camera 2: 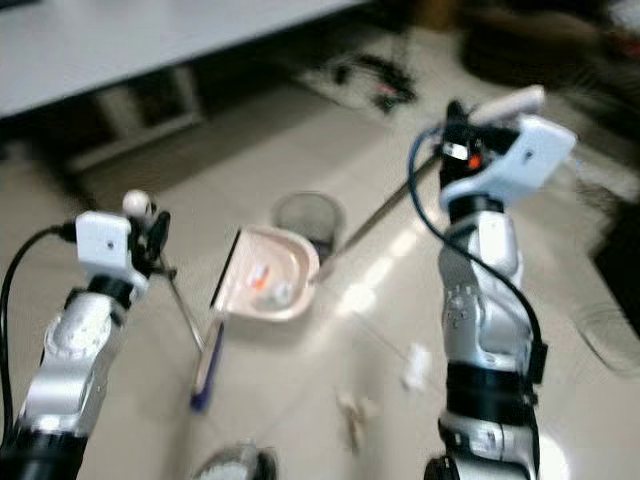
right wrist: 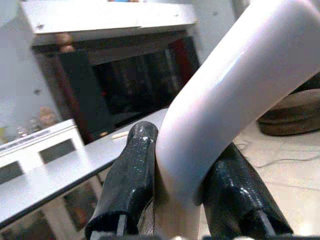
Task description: Sweep floor
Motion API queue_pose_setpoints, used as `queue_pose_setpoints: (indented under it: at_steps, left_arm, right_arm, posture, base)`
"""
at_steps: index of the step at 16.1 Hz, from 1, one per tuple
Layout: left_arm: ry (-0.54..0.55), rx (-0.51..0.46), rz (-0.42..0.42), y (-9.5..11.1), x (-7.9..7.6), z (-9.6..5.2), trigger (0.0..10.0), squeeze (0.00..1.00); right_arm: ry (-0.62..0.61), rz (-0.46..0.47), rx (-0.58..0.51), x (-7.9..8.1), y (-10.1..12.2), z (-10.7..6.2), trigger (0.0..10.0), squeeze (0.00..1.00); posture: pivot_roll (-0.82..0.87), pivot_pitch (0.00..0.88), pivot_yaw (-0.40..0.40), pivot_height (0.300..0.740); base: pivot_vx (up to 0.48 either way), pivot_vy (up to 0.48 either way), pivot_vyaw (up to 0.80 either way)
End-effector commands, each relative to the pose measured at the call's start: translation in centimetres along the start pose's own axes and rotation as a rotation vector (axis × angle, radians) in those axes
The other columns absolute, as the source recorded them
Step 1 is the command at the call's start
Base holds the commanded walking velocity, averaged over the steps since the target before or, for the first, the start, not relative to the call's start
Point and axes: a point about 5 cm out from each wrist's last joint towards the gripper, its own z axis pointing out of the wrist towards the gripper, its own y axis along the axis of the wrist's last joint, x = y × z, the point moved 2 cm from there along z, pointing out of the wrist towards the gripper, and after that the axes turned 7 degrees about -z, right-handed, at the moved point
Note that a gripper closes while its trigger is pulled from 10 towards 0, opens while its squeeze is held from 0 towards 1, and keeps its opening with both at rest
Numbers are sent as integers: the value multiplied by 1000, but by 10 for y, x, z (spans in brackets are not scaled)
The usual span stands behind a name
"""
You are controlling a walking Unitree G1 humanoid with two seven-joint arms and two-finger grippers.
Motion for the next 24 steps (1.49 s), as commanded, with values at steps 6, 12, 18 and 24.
queue_pose_setpoints:
  at_steps: [6, 12, 18, 24]
  left_arm:
    - [-6, -36, 14, 10, 0, 2, 10000, 0]
    - [-10, -31, 13, 9, -2, 3, 10000, 0]
    - [-11, -30, 13, 8, -2, 4, 10000, 0]
    - [-8, -32, 9, 8, -2, 6, 10000, 0]
  right_arm:
    - [-35, 32, -71, -2, 16, 4, 10000, 0]
    - [-79, 53, -71, -11, 18, 5, 10000, 0]
    - [-82, 50, -80, -14, 20, 7, 10000, 0]
    - [-91, 44, -79, -17, 20, 9, 10000, 0]
  posture:
    - [26, 23, 40, 740]
    - [25, 29, 43, 740]
    - [22, 27, 42, 740]
    - [22, 23, 41, 740]
  base:
    - [317, 0, 0]
    - [318, 0, -174]
    - [317, 0, -305]
    - [317, 0, 0]
